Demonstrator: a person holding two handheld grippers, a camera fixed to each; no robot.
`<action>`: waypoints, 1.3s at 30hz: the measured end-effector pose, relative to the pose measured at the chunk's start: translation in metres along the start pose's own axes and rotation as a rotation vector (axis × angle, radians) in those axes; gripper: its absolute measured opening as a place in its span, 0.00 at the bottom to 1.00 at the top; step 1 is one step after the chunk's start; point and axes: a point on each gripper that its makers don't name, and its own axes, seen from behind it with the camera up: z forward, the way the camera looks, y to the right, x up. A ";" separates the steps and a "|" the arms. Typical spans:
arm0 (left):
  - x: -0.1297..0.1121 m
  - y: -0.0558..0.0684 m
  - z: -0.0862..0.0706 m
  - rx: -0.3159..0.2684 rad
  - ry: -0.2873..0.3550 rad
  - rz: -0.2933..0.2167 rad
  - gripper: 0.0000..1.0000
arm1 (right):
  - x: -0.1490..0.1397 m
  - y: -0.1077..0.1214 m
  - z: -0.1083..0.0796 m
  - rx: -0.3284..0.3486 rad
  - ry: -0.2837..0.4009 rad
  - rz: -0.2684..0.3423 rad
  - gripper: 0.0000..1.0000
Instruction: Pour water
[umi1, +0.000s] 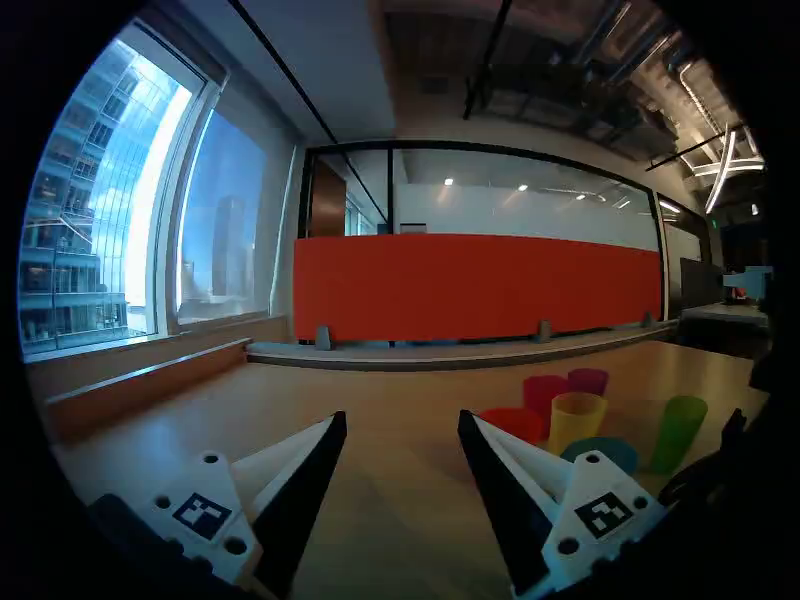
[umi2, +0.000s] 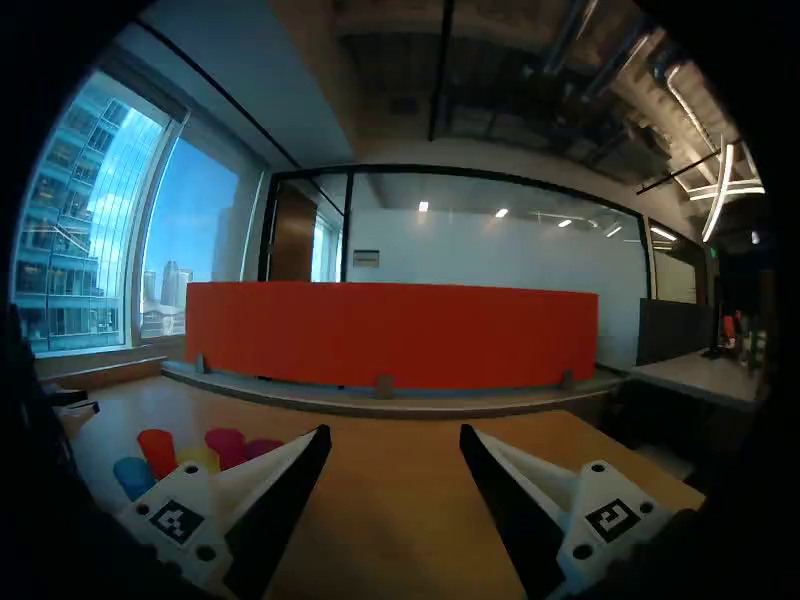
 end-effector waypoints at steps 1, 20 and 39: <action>0.000 0.000 0.000 -0.001 0.000 0.000 0.82 | 0.000 0.000 0.000 0.001 -0.001 0.000 1.00; 0.000 0.000 0.001 -0.004 -0.002 0.002 0.82 | 0.003 0.004 -0.003 0.019 0.021 -0.008 1.00; 0.001 -0.001 0.001 -0.004 -0.003 0.002 0.82 | -0.014 0.015 0.003 0.014 0.067 0.054 1.00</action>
